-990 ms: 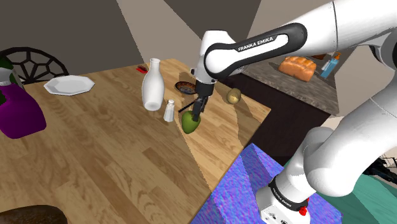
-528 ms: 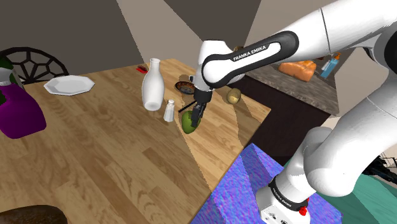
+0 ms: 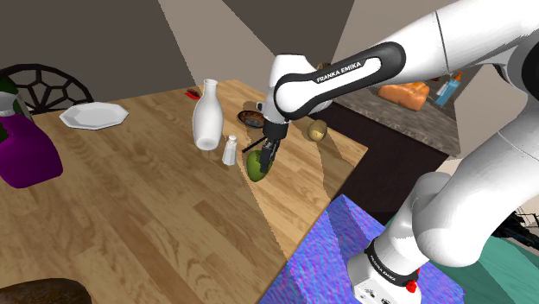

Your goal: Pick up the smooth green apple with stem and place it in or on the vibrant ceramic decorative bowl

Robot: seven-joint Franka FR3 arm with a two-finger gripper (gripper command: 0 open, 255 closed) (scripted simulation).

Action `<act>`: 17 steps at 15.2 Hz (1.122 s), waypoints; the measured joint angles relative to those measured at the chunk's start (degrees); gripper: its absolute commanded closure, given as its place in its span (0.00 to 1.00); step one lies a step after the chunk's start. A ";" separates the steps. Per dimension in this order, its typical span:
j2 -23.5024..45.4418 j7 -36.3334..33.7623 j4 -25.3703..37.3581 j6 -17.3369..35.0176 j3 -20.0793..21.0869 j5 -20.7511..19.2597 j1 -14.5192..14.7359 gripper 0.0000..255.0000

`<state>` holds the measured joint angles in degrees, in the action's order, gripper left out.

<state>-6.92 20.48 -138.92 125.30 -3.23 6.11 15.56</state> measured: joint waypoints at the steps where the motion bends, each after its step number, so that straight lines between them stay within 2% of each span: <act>1: 0.00 0.00 0.01 0.00 0.00 0.00 0.00 1.00; 8: -0.24 -0.07 0.13 -0.41 0.00 -0.05 -0.01 1.00; 17: -3.93 -0.89 3.26 -7.21 0.00 -0.72 -0.16 1.00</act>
<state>-10.85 19.59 -135.65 118.10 -3.23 5.40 15.40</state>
